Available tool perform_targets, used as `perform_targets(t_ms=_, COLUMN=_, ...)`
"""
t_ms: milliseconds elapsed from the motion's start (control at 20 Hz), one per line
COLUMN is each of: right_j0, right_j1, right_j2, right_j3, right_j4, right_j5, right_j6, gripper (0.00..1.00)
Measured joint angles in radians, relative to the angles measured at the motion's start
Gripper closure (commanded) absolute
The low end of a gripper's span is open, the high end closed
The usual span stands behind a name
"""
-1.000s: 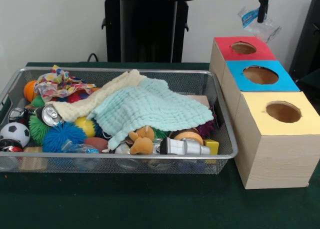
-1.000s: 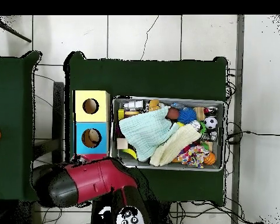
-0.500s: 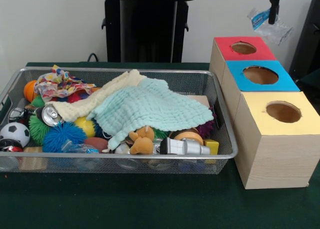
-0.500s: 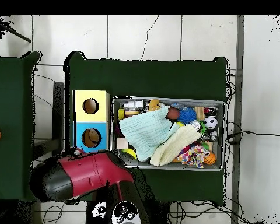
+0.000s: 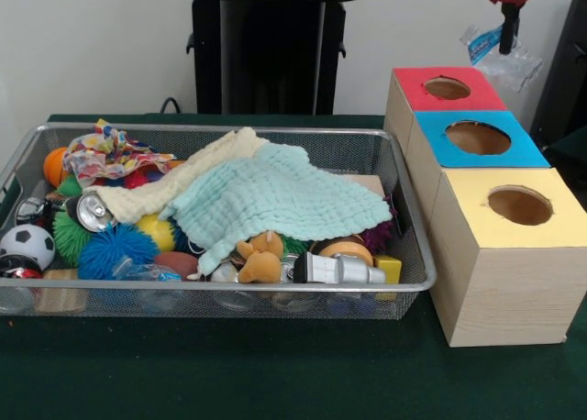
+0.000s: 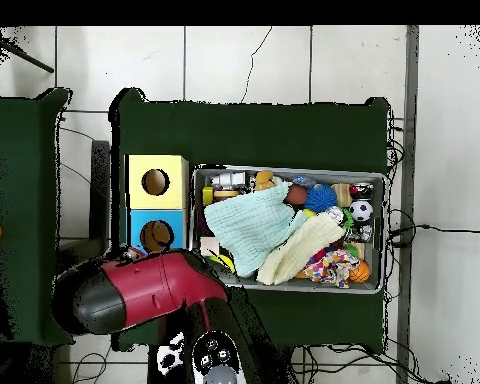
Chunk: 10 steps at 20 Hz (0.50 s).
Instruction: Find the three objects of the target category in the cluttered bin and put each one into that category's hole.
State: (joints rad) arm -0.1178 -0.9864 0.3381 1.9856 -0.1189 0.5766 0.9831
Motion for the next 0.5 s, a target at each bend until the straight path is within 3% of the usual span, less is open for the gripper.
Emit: perform_targets(t_ms=500, right_j0=-0.018, right_j1=0.063, right_j2=0.0, right_j3=-0.046, right_j4=0.0, right_j5=0.0, right_j6=0.0, gripper=1.0)
